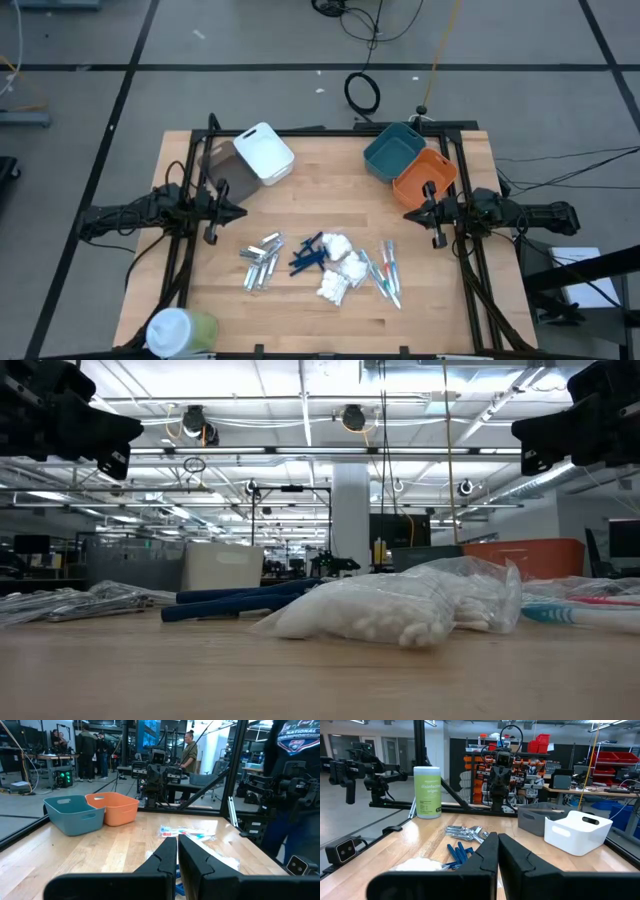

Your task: Pick & Place Travel size toiletries

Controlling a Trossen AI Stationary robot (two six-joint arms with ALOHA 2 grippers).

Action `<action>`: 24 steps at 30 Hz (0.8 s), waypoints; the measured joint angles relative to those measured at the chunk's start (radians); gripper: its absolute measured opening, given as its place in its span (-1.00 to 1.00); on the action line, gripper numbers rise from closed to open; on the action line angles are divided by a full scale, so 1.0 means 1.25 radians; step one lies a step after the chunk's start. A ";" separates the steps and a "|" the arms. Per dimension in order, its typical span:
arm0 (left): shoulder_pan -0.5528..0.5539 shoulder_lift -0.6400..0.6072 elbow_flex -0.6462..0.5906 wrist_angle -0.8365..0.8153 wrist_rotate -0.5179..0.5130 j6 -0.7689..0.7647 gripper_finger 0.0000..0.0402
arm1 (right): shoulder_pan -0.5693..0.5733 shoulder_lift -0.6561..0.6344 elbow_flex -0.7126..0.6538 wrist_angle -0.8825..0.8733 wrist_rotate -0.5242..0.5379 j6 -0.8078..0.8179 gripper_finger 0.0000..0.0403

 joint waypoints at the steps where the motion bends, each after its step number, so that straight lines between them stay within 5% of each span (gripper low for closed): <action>1: 0.000 0.000 0.000 0.000 0.000 0.000 -0.93 | 0.000 0.000 0.000 0.000 0.000 0.000 -1.00; 9: 0.000 0.000 0.000 0.000 0.000 0.000 -0.93 | 0.000 0.000 0.000 0.000 0.003 -0.001 -1.00; 16: 0.000 0.000 0.000 0.000 0.000 0.000 -0.93 | 0.000 0.011 0.000 0.001 0.255 -0.044 -1.00; 24: 0.000 0.000 0.000 0.001 0.000 0.000 -0.93 | 0.000 0.011 0.000 0.000 0.293 -0.045 -1.00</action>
